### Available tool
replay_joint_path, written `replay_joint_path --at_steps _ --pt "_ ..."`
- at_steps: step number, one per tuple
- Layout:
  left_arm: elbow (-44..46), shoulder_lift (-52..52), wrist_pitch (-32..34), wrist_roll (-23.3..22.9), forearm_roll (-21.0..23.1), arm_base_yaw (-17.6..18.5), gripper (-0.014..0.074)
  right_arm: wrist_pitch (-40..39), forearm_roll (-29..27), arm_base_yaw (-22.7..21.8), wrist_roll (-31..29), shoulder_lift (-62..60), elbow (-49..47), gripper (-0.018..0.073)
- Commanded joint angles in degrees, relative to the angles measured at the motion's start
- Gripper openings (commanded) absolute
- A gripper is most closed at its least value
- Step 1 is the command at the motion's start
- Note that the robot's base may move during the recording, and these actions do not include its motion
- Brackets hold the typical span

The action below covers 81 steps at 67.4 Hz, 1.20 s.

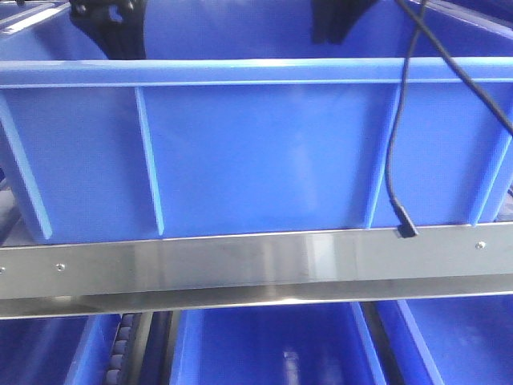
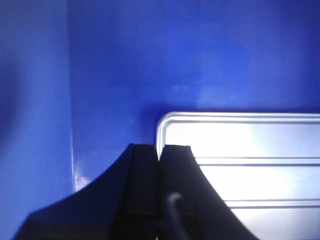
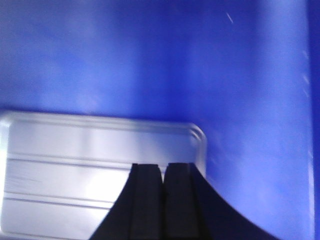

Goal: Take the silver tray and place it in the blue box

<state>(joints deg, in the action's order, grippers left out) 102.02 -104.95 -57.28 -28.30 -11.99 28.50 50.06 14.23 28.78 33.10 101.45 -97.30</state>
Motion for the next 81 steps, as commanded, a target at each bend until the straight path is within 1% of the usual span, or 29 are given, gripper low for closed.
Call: replay_joint_path --at_steps 1,4,8,16,29,39,48,53,56,60,64,71,75,81 --pt "-0.08 6.9 5.85 -0.36 -0.93 0.92 -0.0093 -10.95 2.29 0.7 0.71 -5.73 1.76 0.005" --pt "-1.44 8.23 7.64 -0.36 -0.93 0.91 -0.0093 -13.45 3.28 1.11 0.71 -7.23 4.1 0.005" --pt "-3.9 10.86 10.9 -0.36 -0.58 0.91 -0.0093 -18.64 4.33 1.63 0.71 -9.72 7.68 0.005" --pt "-9.18 15.12 15.46 -0.36 -0.58 0.8 -0.0093 -25.12 4.66 1.71 0.71 -14.64 14.25 0.005" --pt "-19.43 22.11 23.41 -0.36 -0.36 0.93 -0.0093 -29.74 6.35 1.71 0.71 -21.07 22.85 0.005" --pt "-27.65 29.06 32.09 -0.36 -0.37 0.93 -0.0092 -34.56 9.1 1.71 0.71 -26.11 29.04 0.005" --pt "-34.86 35.72 37.39 -0.36 -0.69 0.93 -0.009 -39.78 9.84 1.71 0.71 -30.61 34.19 0.005" --pt "-38.51 39.42 39.92 0.15 -0.82 0.93 -0.009 -43.64 11.8 1.71 0.71 -33.09 37.49 0.005" --pt "-40.85 41.61 41.57 0.41 -2.01 0.93 -0.009 -46.28 13.58 1.71 0.71 -34.68 39.52 0.005" --pt "-44.71 44.68 45.28 0.53 -5.51 0.93 -0.009 -50.61 15.95 1.71 0.71 -37.13 42.55 0.005" --pt "-49.0 48.35 51.49 0.53 -9.4 0.93 -0.009 -54.43 17.47 1.71 0.71 -39.71 45.3 0.005" --pt "-55.88 54.6 61.38 0.53 -14.1 0.93 -0.009 -59.32 18.94 1.71 0.71 -44.22 50.57 0.005" --pt "-59.84 58.53 63.86 0.53 -15.6 0.93 -0.009 -60.27 19.3 1.71 0.71 -47.57 53.82 0.005" --pt "-64.79 65.02 63.75 0.53 -15.71 0.93 -0.009 -60.2 19.3 1.71 0.71 -52.94 58.45 0.005"
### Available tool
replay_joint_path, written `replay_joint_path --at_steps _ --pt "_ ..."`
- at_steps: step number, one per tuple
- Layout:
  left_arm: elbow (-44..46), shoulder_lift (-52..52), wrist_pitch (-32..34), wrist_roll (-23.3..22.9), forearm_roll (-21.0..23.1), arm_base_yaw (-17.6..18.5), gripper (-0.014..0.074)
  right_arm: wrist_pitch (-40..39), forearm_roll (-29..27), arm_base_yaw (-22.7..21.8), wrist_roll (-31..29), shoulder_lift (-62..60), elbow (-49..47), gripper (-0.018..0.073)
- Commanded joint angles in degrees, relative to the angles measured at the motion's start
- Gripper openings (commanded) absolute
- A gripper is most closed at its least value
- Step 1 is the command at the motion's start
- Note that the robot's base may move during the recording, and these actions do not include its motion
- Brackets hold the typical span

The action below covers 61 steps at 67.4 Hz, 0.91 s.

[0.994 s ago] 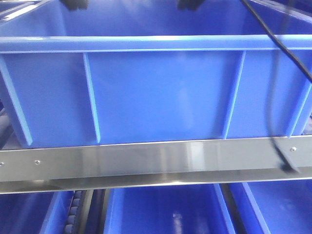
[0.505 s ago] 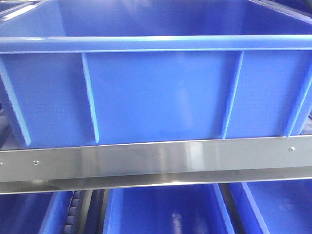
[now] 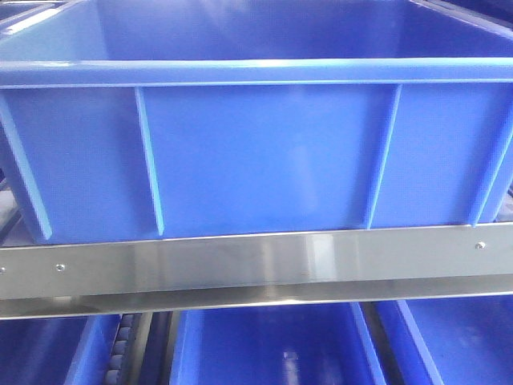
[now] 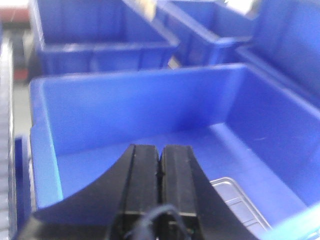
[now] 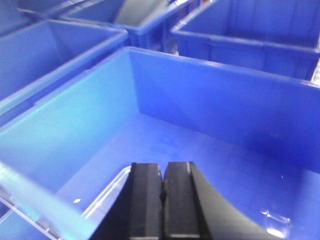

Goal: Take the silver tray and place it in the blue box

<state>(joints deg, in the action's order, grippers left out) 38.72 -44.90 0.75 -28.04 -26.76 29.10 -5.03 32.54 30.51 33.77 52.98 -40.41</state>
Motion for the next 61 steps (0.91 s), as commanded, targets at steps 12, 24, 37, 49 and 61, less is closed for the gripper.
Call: replay_joint_path --at_steps 12,24,37,49,61 --pt "-10.58 16.91 5.64 0.28 -0.94 0.33 -0.009 -3.13 1.3 -0.02 0.04 -18.93 11.35 0.005" --pt "-16.43 24.57 5.48 0.28 -0.94 0.33 -0.009 3.15 1.3 -0.02 0.04 -30.87 17.03 0.005" --pt "-17.58 26.74 5.12 0.28 -0.94 0.33 -0.0091 5.03 1.3 -0.02 0.04 -35.67 17.55 0.005" --pt "-17.58 26.74 5.33 0.28 -0.94 0.33 -0.0092 5.03 1.3 -0.02 0.04 -35.61 17.55 0.005" --pt "-17.58 26.74 5.36 0.28 -0.94 0.33 -0.0092 5.03 1.3 -0.02 0.04 -35.61 17.55 0.005"
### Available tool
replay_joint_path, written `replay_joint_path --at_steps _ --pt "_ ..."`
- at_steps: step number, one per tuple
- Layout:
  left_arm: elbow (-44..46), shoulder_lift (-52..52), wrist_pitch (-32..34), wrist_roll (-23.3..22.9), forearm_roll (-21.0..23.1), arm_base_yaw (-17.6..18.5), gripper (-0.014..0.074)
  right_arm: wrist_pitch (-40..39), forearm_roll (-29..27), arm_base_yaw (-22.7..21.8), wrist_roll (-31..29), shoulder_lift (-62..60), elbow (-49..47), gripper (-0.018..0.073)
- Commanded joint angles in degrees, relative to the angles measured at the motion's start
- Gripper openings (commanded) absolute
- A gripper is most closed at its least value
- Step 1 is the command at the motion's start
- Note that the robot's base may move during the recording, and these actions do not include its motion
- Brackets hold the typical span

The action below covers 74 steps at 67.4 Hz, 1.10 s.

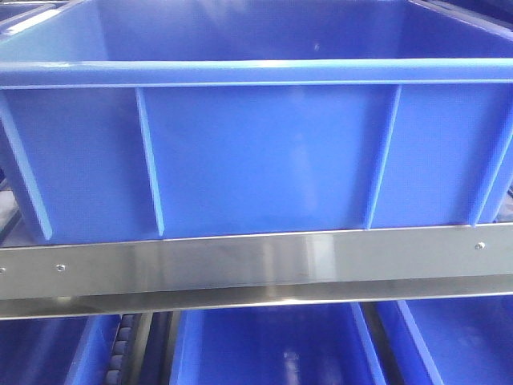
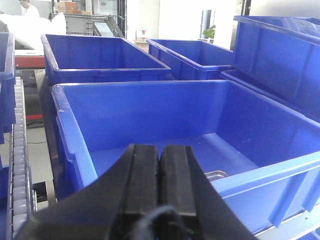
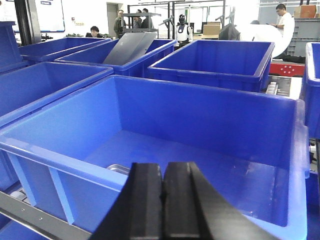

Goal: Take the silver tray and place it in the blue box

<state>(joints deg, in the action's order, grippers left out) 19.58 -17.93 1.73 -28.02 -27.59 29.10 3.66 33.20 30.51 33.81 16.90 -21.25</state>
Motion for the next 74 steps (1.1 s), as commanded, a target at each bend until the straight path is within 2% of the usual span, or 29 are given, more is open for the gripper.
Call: replay_joint_path --at_steps 1,10,15,19,28,32,41,47,74 --pt "1.57 -0.24 4.38 0.25 -0.11 0.33 -0.0092 -3.66 0.65 -0.02 0.0 0.47 -1.6 0.005" --pt "1.57 -0.24 4.38 0.25 -0.11 0.33 -0.0092 -3.66 0.14 -0.09 0.0 0.46 -0.22 0.005" --pt "1.57 -0.24 4.48 0.25 -0.11 0.33 -0.0092 -3.66 -4.81 -1.7 -0.91 -0.52 2.76 0.005" --pt "1.57 -0.24 4.48 0.25 -0.11 0.33 -0.0092 -4.87 -9.4 -4.24 -5.99 -2.23 6.03 0.005" --pt "1.57 -0.24 4.48 0.25 -0.11 0.33 -0.0092 -7.9 -24.39 -12.41 -25.48 -7.38 13.26 0.005" --pt "1.57 -0.24 4.48 0.25 -0.11 0.33 -0.0092 -10.06 -27.88 -15.84 -29.25 -9.12 15.85 0.005" --pt "1.57 -0.24 4.48 0.25 -0.11 0.33 -0.0092 -15.72 -28.12 -21.9 -29.2 -13.83 21.12 0.005" --pt "1.57 -0.24 4.48 0.25 -0.11 0.33 -0.0092 -12.85 -28.12 -24.42 -29.2 -18.27 21.82 0.005" --pt "1.57 -0.24 4.59 0.25 -0.11 0.33 -0.0092 -12.03 -28.12 -24.83 -29.2 -18.51 21.82 0.0049"
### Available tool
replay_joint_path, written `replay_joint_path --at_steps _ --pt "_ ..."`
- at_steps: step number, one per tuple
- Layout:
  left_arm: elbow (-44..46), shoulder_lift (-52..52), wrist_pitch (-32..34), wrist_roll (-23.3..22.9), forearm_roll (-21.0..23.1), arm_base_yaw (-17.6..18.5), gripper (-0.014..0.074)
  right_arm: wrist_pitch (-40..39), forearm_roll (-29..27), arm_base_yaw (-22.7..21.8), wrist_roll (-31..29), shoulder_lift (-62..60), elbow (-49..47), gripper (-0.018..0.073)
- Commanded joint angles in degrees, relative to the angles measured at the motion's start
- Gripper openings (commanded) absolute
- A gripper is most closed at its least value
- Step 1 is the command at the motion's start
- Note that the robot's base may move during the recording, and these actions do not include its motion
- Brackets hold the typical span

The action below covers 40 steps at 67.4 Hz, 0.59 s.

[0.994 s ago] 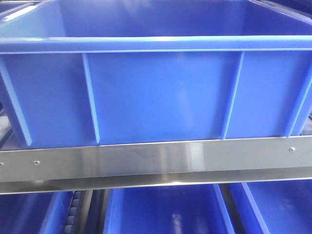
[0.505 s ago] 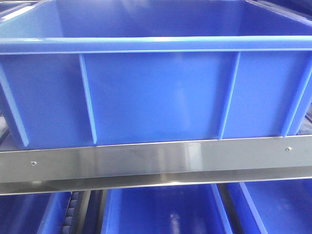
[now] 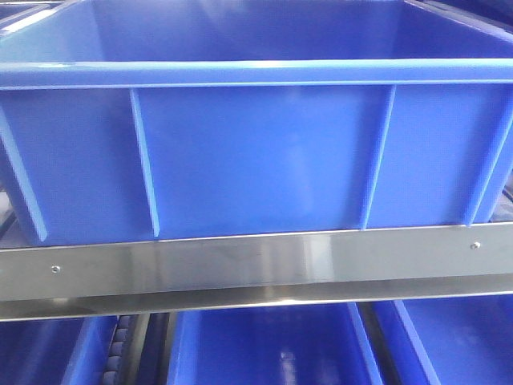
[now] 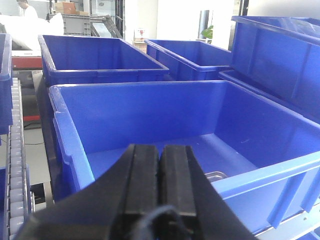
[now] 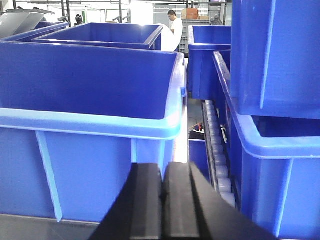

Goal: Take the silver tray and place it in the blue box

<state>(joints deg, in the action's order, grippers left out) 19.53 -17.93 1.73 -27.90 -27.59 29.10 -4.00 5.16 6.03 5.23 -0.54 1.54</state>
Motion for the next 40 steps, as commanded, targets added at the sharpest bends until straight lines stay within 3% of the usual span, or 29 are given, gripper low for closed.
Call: replay_joint_path --at_steps 1,32,40 --pt "1.61 -0.24 4.59 0.13 -0.11 0.33 -0.0092 -4.37 -0.07 -0.35 -0.62 -1.06 -0.97 0.0049" --pt "1.52 -0.24 4.68 0.13 -0.13 0.33 -0.0092 -4.37 -0.07 -0.35 -0.62 -1.06 -0.97 0.0049" --pt "0.75 0.59 3.34 0.25 -2.74 -1.37 -0.0092 -4.37 -0.07 -0.35 -0.62 -1.06 -0.97 0.0049"
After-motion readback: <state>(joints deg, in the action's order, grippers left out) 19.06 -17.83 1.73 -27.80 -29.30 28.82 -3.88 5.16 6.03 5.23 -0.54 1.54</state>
